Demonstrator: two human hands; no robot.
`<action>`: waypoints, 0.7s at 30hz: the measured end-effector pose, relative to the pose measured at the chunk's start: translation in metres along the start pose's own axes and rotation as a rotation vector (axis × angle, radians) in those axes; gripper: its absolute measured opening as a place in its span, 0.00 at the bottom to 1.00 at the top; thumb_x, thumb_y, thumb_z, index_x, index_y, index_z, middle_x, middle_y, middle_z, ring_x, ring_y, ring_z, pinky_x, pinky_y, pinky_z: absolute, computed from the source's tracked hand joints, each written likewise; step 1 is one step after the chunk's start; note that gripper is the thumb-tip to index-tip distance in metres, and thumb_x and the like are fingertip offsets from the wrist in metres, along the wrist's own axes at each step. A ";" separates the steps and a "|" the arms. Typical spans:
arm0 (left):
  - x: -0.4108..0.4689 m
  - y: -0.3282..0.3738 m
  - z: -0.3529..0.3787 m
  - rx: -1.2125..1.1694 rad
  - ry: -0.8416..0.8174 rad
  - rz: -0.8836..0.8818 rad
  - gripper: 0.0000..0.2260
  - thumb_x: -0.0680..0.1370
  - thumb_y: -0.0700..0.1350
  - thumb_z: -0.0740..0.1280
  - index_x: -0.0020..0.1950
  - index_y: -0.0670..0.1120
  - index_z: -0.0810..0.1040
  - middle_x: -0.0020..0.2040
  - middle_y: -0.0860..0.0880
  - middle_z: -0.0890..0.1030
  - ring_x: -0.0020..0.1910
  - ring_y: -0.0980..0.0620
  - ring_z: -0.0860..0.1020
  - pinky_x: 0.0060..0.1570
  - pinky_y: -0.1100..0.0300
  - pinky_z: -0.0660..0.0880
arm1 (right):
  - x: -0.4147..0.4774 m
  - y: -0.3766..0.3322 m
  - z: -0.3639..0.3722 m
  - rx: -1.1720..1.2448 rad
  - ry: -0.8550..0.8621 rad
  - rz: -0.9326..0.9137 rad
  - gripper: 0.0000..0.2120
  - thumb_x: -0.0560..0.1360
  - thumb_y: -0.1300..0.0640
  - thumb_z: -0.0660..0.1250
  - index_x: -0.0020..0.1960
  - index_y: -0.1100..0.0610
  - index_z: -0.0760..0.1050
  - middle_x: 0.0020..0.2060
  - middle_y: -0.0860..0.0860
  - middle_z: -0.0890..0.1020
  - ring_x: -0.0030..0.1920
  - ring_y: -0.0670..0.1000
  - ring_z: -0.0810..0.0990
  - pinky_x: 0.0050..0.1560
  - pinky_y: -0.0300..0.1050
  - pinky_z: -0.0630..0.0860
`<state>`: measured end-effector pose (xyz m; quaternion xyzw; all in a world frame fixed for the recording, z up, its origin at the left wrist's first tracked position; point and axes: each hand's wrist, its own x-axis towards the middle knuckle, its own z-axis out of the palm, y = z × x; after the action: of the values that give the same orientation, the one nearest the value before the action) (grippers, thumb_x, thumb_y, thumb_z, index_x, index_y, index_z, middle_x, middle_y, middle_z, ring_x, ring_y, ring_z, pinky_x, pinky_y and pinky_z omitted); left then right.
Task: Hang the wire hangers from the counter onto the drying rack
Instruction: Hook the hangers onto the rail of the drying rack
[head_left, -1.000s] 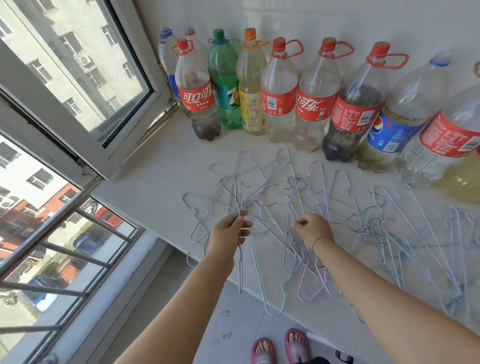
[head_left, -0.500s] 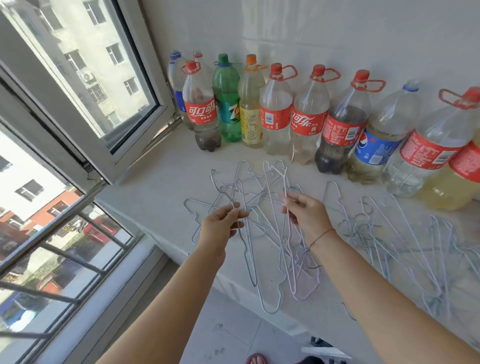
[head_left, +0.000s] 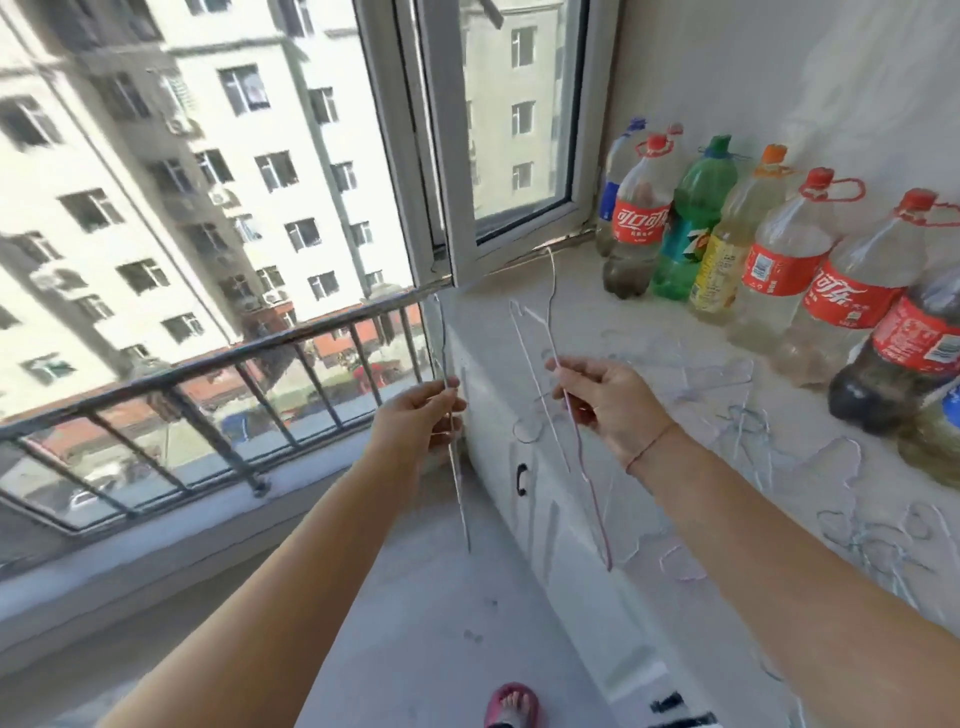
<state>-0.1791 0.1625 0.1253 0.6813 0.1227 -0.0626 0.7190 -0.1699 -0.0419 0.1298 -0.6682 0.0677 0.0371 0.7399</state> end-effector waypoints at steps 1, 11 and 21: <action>-0.012 0.001 -0.016 -0.009 0.045 0.012 0.08 0.78 0.40 0.64 0.55 0.44 0.80 0.40 0.49 0.80 0.31 0.57 0.77 0.30 0.69 0.73 | -0.008 -0.002 0.014 -0.001 -0.058 -0.002 0.05 0.76 0.61 0.65 0.47 0.55 0.80 0.31 0.51 0.78 0.31 0.45 0.73 0.31 0.31 0.72; -0.169 -0.010 -0.159 -0.136 0.475 0.023 0.06 0.77 0.40 0.66 0.50 0.47 0.81 0.36 0.53 0.82 0.33 0.57 0.78 0.36 0.64 0.73 | -0.106 0.003 0.159 -0.007 -0.572 0.038 0.05 0.75 0.61 0.66 0.48 0.57 0.80 0.31 0.50 0.78 0.28 0.42 0.73 0.30 0.31 0.70; -0.335 -0.031 -0.286 -0.283 0.883 0.096 0.08 0.77 0.38 0.66 0.55 0.43 0.80 0.39 0.48 0.81 0.35 0.54 0.77 0.39 0.62 0.73 | -0.228 0.015 0.309 -0.074 -0.975 0.054 0.06 0.76 0.64 0.64 0.49 0.60 0.79 0.33 0.53 0.77 0.28 0.42 0.73 0.29 0.30 0.71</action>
<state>-0.5354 0.4191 0.1707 0.5429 0.3926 0.2842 0.6858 -0.3820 0.2748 0.1795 -0.5971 -0.2705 0.3672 0.6599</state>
